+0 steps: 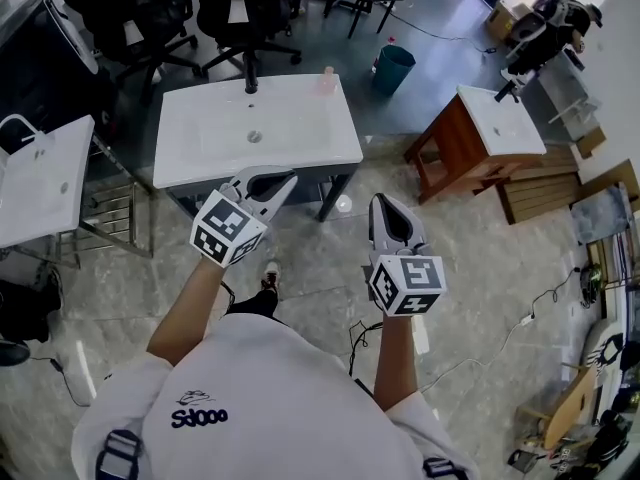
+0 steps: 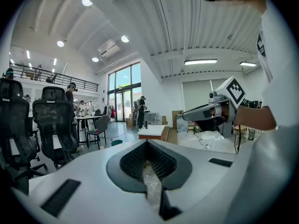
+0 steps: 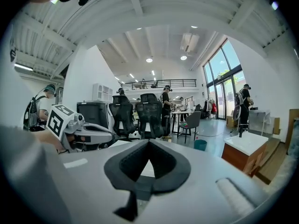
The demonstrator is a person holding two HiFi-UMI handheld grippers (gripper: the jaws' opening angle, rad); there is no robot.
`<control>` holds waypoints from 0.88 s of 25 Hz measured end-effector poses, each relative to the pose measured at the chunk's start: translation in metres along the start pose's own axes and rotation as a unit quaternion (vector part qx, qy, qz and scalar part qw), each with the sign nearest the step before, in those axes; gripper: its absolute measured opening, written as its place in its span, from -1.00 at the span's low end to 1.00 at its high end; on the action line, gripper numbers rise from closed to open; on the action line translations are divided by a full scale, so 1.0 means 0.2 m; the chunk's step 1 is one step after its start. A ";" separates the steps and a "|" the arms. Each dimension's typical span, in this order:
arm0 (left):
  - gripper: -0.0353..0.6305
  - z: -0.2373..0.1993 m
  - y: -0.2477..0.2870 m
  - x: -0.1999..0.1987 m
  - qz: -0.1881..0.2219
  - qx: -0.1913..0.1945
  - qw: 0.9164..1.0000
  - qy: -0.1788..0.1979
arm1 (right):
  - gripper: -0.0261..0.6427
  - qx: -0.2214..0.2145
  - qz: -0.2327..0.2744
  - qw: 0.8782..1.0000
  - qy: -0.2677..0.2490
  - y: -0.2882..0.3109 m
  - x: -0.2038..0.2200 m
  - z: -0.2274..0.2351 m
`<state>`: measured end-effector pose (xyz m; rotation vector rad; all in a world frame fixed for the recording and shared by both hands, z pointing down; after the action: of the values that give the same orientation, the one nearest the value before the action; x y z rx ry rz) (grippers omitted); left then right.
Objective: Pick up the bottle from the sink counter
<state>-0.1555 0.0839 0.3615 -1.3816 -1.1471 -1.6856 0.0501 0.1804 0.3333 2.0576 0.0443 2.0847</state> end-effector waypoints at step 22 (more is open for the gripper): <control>-0.89 -0.76 0.58 0.00 -0.005 0.038 0.999 -0.008 | -0.89 0.036 -0.031 0.999 -0.022 0.82 -0.10 0.25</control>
<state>-0.1101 -0.1014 0.3779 -1.3462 -1.2153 -1.6233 0.0779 0.0113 0.3430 2.1131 0.1755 2.0296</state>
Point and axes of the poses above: the fingertips, and each gripper's own axes: y forward along the fingers, z to its right, x out of its underside, the point moved 7 cm from there along -y, backward along the fingers, and after that the axes turned 4 degrees about x, right-handed, at the moved point
